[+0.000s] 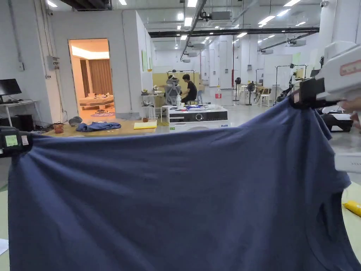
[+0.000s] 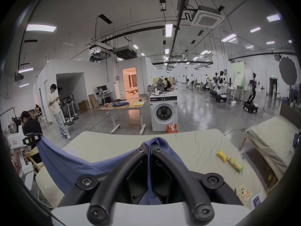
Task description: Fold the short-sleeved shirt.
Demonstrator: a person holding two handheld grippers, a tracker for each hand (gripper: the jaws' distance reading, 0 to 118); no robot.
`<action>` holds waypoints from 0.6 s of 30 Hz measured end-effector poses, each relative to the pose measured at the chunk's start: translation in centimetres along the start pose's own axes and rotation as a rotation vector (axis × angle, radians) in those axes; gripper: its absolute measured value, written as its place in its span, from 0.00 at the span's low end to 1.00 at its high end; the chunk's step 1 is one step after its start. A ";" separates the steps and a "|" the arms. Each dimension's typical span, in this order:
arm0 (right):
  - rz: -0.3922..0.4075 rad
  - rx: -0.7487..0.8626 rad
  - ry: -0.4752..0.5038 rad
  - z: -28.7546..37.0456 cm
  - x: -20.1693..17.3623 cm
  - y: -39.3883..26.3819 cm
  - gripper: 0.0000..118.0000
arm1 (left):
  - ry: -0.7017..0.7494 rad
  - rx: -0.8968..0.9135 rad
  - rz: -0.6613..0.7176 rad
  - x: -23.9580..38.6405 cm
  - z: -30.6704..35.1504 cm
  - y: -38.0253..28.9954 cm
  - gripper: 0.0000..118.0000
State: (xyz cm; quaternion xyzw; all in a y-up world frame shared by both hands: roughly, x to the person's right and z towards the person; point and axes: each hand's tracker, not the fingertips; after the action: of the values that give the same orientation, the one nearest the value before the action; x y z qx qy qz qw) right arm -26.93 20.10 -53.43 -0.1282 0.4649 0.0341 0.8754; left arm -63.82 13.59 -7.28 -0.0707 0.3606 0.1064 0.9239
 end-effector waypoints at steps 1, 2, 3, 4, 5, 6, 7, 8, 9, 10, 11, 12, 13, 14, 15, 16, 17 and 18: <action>0.016 0.006 -0.022 -1.0 -0.3 1.1 0.00 | 0.011 0.010 0.020 -0.1 -1.0 0.6 0.00; 0.027 0.011 -0.033 -2.0 -0.6 2.0 0.00 | 0.013 0.014 0.031 -0.1 -1.8 1.2 0.00; 0.021 0.015 -0.041 -3.0 -0.7 2.9 0.00 | 0.025 0.017 0.037 -0.1 -2.7 1.8 0.00; 0.012 0.025 -0.048 -4.1 -0.9 3.9 0.00 | 0.036 0.029 0.036 0.1 -3.9 2.7 0.00; 0.008 0.037 -0.061 -5.1 -1.1 4.7 0.00 | 0.043 0.038 0.039 -0.2 -5.0 3.3 0.00; 0.002 0.049 -0.074 -6.1 -1.3 5.6 0.00 | 0.049 0.044 0.040 -0.1 -6.1 4.2 0.00; 0.003 0.059 -0.083 -7.2 -1.3 6.6 0.00 | 0.053 0.066 0.040 -0.1 -7.3 5.0 0.00; 0.009 0.076 -0.098 -8.1 -1.6 7.4 0.00 | 0.059 0.076 0.039 -0.1 -8.4 5.8 0.00; 0.025 0.093 -0.108 -9.1 -2.0 8.3 0.00 | 0.069 0.092 0.052 -0.3 -9.6 6.5 0.00; 0.040 0.111 -0.112 -10.1 -2.3 9.2 0.00 | 0.078 0.100 0.063 -0.4 -10.9 7.3 0.00; 0.059 0.125 -0.117 -10.9 -2.4 9.9 0.00 | 0.084 0.106 0.072 -0.4 -11.9 8.0 0.00; 0.083 0.137 -0.138 -11.9 -2.7 10.8 0.00 | 0.089 0.121 0.075 -0.5 -13.0 8.7 0.00; 0.091 0.146 -0.153 -12.8 -3.0 11.4 0.00 | 0.095 0.134 0.084 -0.9 -14.1 9.2 0.00; 0.089 0.152 -0.157 -13.8 -3.1 11.8 0.00 | 0.102 0.135 0.087 -1.0 -15.3 9.8 0.00; 0.086 0.160 -0.162 -14.6 -3.1 12.1 0.00 | 0.112 0.139 0.078 -1.0 -16.3 10.1 0.00; 0.087 0.167 -0.169 -15.5 -3.2 12.1 0.00 | 0.118 0.146 0.064 -1.1 -17.4 10.4 0.00; 0.089 0.169 -0.176 -16.4 -3.2 12.0 0.00 | 0.129 0.150 0.051 -1.2 -18.3 10.4 0.00; 0.091 0.165 -0.183 -17.5 -3.2 11.8 0.00 | 0.138 0.150 0.044 -1.3 -19.3 10.3 0.00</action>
State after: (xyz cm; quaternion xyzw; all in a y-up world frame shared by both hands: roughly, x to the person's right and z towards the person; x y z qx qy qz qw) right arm -44.90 27.17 -62.39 -0.0313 0.3897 0.0469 0.9192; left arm -79.89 19.41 -21.09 -0.0006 0.4318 0.0945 0.8970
